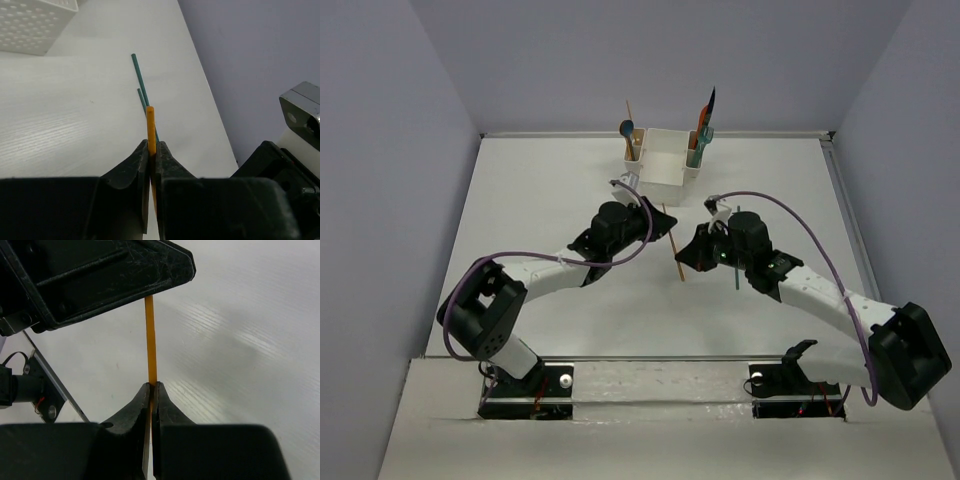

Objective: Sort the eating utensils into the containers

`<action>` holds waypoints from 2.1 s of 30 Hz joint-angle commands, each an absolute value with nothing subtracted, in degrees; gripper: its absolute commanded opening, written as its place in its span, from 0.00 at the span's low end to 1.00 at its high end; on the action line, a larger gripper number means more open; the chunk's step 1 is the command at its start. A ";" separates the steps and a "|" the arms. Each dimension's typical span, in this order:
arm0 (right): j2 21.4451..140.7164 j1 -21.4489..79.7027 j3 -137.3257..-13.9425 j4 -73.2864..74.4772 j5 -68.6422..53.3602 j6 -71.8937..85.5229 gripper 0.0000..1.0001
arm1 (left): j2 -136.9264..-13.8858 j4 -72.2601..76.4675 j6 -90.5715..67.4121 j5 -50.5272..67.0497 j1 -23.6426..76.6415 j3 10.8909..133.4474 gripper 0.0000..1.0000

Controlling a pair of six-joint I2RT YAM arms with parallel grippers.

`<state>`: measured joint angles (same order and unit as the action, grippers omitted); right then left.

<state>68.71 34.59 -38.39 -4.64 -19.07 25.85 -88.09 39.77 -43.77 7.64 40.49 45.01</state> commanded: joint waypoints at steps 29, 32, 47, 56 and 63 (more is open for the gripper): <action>48.25 34.98 -26.81 -6.76 -10.28 28.04 0.91 | -111.69 13.27 -14.70 -24.52 27.69 113.77 0.00; 48.51 34.98 -26.63 -7.47 -10.55 27.78 0.92 | -118.29 11.87 -11.70 -26.18 27.69 120.13 0.00; 53.88 34.98 -25.31 -11.86 -10.99 27.42 0.92 | -131.31 14.15 -5.54 -27.33 26.02 132.28 0.00; 54.67 34.98 -25.14 -12.04 -10.90 27.16 0.91 | -133.24 18.72 -3.87 -27.25 26.02 130.34 0.00; 55.02 34.98 -25.05 -12.04 -10.72 27.16 0.91 | -134.91 20.65 -4.66 -26.19 26.02 130.25 0.00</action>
<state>54.94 34.59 -25.32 -8.21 -11.33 28.10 -134.91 16.27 -4.95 -26.87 26.02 129.78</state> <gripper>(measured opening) 0.916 0.047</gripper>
